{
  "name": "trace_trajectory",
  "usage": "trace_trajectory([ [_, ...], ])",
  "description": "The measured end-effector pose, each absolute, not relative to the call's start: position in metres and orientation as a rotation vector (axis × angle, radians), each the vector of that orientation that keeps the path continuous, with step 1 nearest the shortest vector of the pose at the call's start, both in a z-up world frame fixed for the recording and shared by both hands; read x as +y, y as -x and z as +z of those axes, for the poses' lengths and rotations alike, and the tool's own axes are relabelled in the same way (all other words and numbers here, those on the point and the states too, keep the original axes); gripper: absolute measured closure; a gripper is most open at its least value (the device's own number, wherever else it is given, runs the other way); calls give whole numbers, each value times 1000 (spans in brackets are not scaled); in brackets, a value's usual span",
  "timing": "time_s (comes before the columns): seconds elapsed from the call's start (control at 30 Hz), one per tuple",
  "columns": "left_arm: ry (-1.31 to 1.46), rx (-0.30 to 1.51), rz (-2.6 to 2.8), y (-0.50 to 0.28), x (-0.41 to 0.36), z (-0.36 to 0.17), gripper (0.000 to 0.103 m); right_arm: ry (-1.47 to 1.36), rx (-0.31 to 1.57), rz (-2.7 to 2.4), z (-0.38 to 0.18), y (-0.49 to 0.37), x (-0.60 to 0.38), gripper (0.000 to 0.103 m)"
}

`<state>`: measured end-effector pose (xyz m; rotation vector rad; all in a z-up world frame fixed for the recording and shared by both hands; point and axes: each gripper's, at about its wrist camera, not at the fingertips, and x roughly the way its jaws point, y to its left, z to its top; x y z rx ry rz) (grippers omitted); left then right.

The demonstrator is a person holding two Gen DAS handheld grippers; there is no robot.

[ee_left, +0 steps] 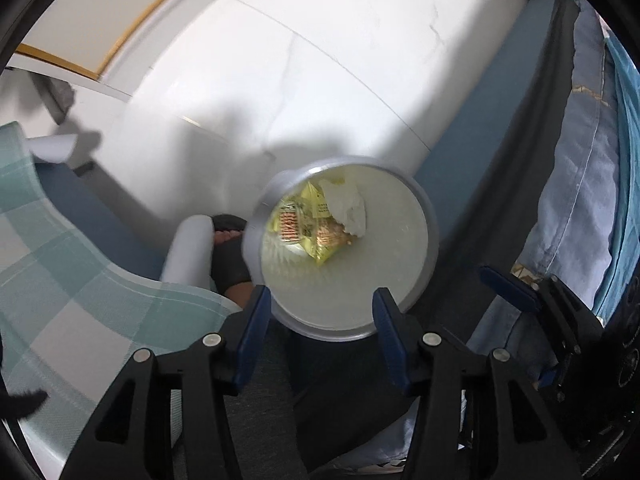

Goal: Collect trash
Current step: 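Move both tools back over the table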

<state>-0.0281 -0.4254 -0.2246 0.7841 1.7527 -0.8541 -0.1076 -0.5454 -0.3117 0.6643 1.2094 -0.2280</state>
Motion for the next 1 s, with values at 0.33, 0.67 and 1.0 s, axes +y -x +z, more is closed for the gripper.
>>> trace_trajectory([
  [0.33,-512,1474,-837,-7,-402,-125,48,-619,1075,-271,-249,110,-554,35],
  [0.67,-260,1128,-674,-53,-305,-17,31,-489,847,-231,-144,76,-534,28],
  [1.0,-5,869,-421,-80,-159,31,19,-290,658,-52,-51,13,-451,19],
])
